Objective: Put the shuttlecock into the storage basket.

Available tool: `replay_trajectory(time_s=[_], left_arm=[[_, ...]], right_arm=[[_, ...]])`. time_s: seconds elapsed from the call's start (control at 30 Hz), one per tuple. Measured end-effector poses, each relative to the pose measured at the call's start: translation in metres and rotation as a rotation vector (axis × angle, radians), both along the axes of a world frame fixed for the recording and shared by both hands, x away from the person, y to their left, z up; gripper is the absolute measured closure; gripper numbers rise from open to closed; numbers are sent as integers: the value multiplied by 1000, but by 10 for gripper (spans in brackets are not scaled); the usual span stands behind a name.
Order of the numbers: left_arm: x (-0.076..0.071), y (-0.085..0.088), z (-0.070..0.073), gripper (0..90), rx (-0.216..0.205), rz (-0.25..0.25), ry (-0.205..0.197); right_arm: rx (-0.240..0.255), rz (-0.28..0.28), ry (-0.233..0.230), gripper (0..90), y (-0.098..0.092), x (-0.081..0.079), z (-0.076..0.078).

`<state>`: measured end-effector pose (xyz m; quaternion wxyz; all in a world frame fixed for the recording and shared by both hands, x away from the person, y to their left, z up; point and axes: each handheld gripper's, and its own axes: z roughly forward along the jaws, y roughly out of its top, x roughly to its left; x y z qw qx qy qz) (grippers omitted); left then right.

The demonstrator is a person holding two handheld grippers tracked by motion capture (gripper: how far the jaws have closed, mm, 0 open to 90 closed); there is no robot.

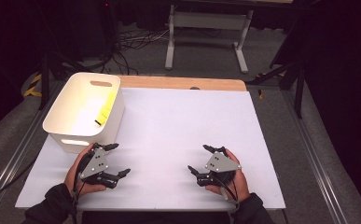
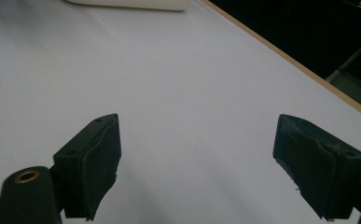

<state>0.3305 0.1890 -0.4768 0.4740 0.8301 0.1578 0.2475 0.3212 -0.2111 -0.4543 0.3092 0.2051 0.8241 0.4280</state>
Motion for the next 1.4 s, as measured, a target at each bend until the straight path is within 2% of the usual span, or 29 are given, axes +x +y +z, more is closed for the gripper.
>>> replay_trajectory(time_s=[0.17, 0.47, 0.63, 0.83, 1.1, 1.2, 1.4], left_arm=[[-4, 7, -2, 89, 7, 12, -10], [-10, 20, -5, 86, -4, 35, -7], [-11, 33, -9, 79, -35, 59, 22], [-12, 42, -11, 53, -44, 72, 43], [-13, 43, -10, 46, -38, 77, 38], [-15, 43, -10, 44, -36, 83, 35], [-15, 43, -9, 45, -35, 97, 24]], right_arm=[[3, -2, 5, 159, 0, 0, -1], [17, -4, 9, 157, -2, 0, -2], [11, -8, 18, 155, -3, -2, -5], [15, -9, 16, 151, -4, -4, -6], [19, -1, 18, 133, -4, -4, -6], [35, 3, 21, 126, -4, -3, -5], [30, 8, 17, 129, -4, -6, -6]])
